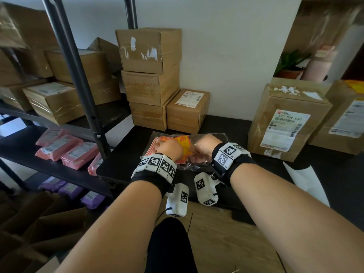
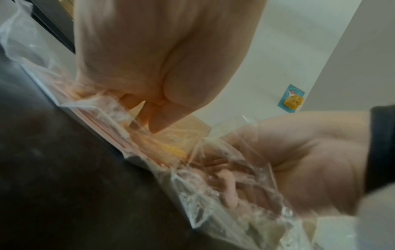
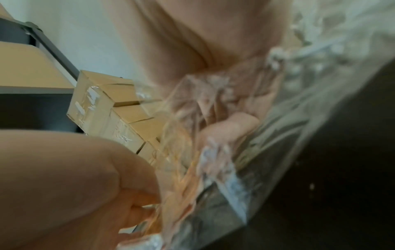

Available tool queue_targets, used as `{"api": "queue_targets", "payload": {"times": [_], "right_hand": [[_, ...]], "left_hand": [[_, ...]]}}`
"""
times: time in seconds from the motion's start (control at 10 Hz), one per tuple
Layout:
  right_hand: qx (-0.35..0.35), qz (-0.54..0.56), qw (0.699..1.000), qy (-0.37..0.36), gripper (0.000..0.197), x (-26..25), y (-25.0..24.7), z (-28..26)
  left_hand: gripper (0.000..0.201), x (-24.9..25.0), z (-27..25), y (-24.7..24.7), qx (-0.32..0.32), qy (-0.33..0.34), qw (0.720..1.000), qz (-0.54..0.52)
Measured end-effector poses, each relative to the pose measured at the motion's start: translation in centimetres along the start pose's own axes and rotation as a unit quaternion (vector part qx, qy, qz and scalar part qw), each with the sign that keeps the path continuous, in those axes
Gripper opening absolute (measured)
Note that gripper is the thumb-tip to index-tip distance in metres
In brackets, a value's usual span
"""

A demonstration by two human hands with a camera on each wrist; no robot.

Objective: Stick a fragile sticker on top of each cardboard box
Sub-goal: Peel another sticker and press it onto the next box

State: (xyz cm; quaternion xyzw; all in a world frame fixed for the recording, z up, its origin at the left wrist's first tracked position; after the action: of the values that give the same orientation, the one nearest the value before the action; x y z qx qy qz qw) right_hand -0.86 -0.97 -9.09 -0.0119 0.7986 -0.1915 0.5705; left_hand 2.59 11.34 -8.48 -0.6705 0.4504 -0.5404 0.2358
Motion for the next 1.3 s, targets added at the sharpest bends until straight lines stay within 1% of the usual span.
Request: {"api": "queue_targets", "payload": {"times": [0.1,0.2,0.3,0.4,0.5,0.6,0.7,0.8,0.9,1.0,1.1,1.2,1.3], "right_hand": [[0.025,-0.006,1.0,0.001,0.015,-0.9,-1.2,0.0],[0.049,-0.034,0.998,-0.018,0.015,-2.0,-2.5,-1.2],[0.119,-0.061,0.987,-0.09,0.023,-2.6,-4.1,-2.8],[0.18,-0.06,0.976,-0.107,0.019,-3.3,-5.8,-4.5],[0.269,-0.055,0.947,-0.165,0.014,-3.6,-7.4,-6.8],[0.343,-0.037,0.915,-0.209,0.014,-2.9,-8.9,-8.9],[0.375,0.013,0.895,-0.24,0.011,-2.4,-10.1,-10.5],[0.39,0.036,0.884,-0.255,0.011,-2.1,-11.7,-12.1],[0.401,0.036,0.876,-0.265,0.013,-1.6,-13.5,-13.4],[0.423,0.036,0.864,-0.269,0.012,-1.0,-15.1,-14.3],[0.434,0.057,0.859,-0.265,0.012,-0.2,-16.0,-15.0],[0.429,0.064,0.865,-0.252,0.013,0.5,-16.4,-15.6],[0.43,-0.009,0.865,-0.26,0.026,0.9,-16.7,-16.1]], "left_hand": [[0.039,-0.2,0.2,-0.2,0.003,0.005,1.0,0.019],[0.037,-0.1,0.4,-0.4,-0.013,-0.004,1.0,0.011],[0.038,0.4,-1.0,-1.4,-0.004,-0.007,0.999,0.034],[0.04,0.3,0.0,-1.1,0.02,-0.022,0.999,0.031],[0.045,1.5,-1.6,-1.8,0.11,-0.069,0.989,0.072],[0.038,4.0,-3.1,-1.9,0.154,0.023,0.988,-0.01],[0.025,6.4,-4.8,-1.8,0.131,0.136,0.97,-0.154],[0.019,8.6,-6.9,-1.0,0.055,0.162,0.935,-0.312],[0.015,10.1,-8.1,-0.1,-0.037,0.15,0.903,-0.401],[0.016,11.2,-8.8,0.8,-0.076,0.16,0.902,-0.395],[0.014,11.9,-9.7,1.6,-0.094,0.189,0.904,-0.371],[0.012,12.1,-10.3,2.1,-0.102,0.205,0.905,-0.358],[0.015,12.3,-10.7,2.1,-0.097,0.218,0.905,-0.352]]}}
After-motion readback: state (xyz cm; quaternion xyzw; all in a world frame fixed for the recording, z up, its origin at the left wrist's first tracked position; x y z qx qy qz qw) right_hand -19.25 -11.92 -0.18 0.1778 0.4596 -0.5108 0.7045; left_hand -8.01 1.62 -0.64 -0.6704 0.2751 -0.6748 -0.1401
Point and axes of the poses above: each hand's wrist, its own z-axis towards the middle knuckle, its own y-axis out of the palm, x = y × z, the point moved 1 cm from there along z, towards the middle knuckle, and after that the axes turned 10 degrees about -y, right-handed, at the moved point
